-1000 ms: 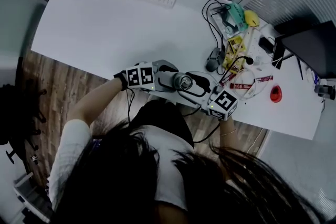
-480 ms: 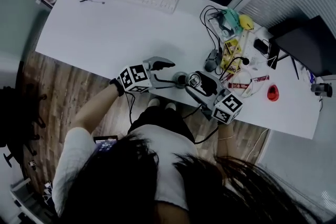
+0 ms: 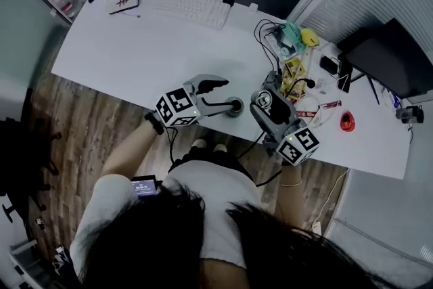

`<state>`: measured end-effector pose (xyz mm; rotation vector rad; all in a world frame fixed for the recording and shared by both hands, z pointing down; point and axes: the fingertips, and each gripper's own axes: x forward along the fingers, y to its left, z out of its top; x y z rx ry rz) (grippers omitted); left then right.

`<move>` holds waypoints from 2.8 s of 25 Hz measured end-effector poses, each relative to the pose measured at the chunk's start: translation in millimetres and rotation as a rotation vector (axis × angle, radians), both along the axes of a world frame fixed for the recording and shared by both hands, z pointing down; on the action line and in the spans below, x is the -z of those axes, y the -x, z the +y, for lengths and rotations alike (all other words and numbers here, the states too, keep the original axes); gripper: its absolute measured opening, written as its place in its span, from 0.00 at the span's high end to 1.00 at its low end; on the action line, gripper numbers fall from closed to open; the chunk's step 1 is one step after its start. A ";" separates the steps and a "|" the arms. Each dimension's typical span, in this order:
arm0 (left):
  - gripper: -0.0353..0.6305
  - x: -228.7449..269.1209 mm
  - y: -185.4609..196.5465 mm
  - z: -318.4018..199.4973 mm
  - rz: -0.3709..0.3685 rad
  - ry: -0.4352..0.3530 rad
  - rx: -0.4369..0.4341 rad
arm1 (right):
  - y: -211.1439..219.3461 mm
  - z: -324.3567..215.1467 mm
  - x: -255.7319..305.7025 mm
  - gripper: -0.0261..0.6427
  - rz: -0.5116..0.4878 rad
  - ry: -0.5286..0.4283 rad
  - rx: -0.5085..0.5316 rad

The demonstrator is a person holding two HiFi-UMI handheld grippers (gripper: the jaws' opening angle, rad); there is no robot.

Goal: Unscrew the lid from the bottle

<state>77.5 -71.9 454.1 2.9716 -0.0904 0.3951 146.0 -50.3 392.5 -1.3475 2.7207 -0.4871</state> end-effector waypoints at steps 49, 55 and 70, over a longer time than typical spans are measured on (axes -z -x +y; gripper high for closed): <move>0.86 67.4 11.9 -24.1 0.100 -0.158 0.614 | -48.4 17.0 27.8 0.56 0.260 -0.100 -0.403; 0.86 65.9 15.3 -28.6 0.100 -0.150 0.618 | -46.9 13.4 24.9 0.56 0.260 -0.091 -0.397; 0.86 66.1 16.9 -31.0 0.097 -0.140 0.607 | -40.4 7.4 16.8 0.56 0.256 -0.065 -0.378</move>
